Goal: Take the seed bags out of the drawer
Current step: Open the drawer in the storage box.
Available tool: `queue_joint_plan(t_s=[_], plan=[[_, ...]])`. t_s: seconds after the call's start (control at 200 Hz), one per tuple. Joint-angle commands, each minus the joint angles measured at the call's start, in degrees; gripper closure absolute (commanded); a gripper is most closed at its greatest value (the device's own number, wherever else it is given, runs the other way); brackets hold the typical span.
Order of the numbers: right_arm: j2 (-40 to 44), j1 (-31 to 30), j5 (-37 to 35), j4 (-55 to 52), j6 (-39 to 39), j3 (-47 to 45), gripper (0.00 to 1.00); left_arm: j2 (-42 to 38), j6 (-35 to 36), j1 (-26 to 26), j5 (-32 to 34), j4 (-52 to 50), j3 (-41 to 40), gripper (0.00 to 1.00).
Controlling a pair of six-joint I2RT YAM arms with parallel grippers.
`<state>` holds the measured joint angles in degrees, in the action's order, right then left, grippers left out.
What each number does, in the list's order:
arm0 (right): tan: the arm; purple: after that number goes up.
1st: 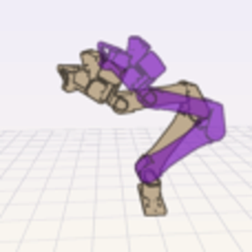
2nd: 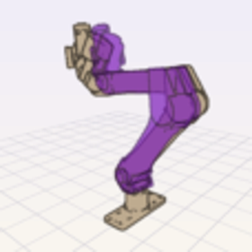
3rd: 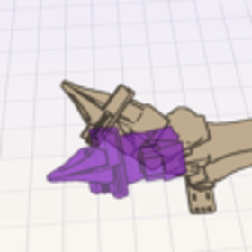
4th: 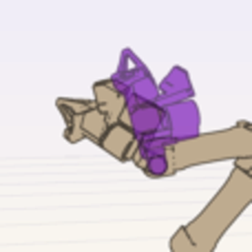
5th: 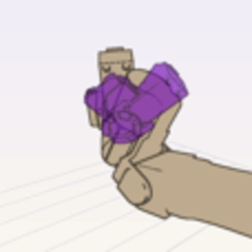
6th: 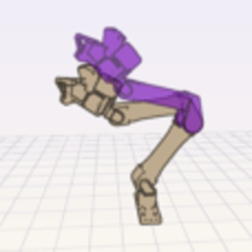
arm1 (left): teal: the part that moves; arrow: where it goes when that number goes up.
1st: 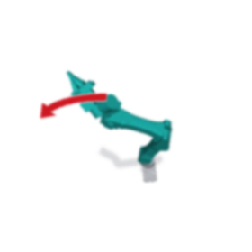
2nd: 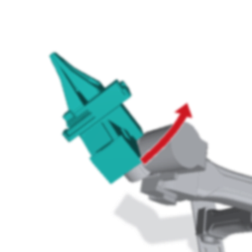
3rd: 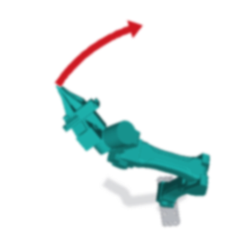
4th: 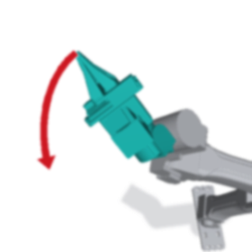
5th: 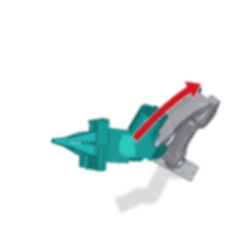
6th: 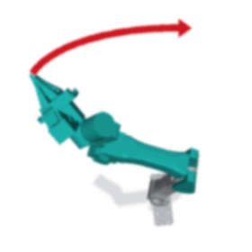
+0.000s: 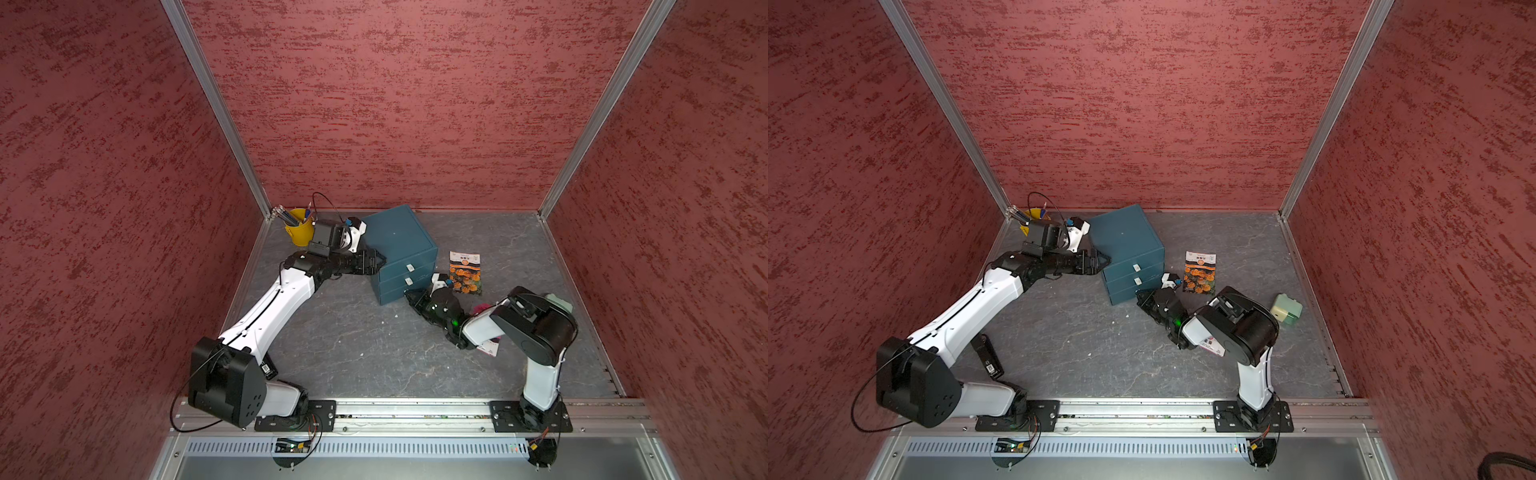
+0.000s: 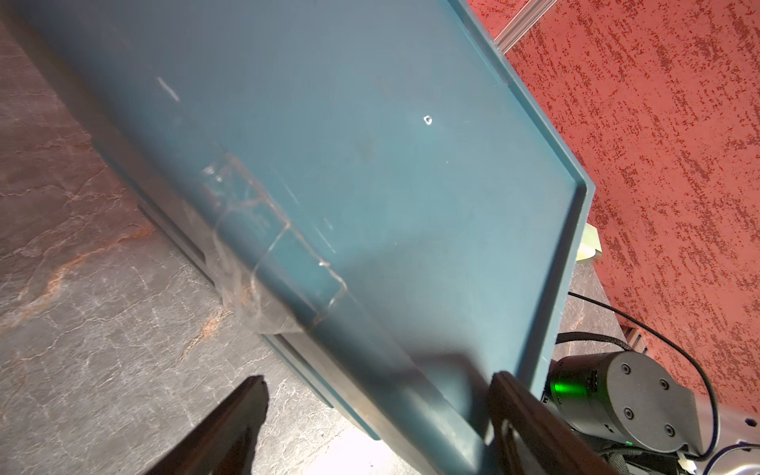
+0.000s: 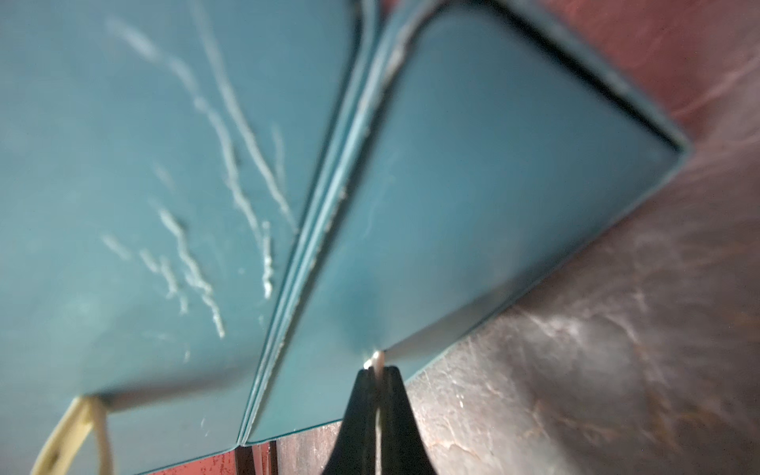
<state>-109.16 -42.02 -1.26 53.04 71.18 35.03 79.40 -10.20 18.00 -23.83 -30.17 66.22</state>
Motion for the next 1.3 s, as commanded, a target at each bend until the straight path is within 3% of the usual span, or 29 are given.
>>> queue_joint_plan(t_s=[0.0,0.441,0.837,1.293], plan=[[1.6,0.5,-0.4,-0.3,-0.3,-1.9,1.0,0.8,2.3,-0.6,2.8,-6.0,-2.3,0.13],[19.8,-1.6,0.8,-17.2,-2.9,-10.9,1.0,0.9,1.9,-0.5,3.0,-5.6,-1.6,0.13],[34.6,-8.1,-2.6,-33.1,-1.1,-16.0,1.0,0.5,1.8,-0.6,3.5,-6.1,-1.3,0.13],[40.1,-11.3,-4.0,-40.5,0.1,-17.2,1.0,0.6,2.0,-0.5,3.7,-6.6,-0.6,0.13]])
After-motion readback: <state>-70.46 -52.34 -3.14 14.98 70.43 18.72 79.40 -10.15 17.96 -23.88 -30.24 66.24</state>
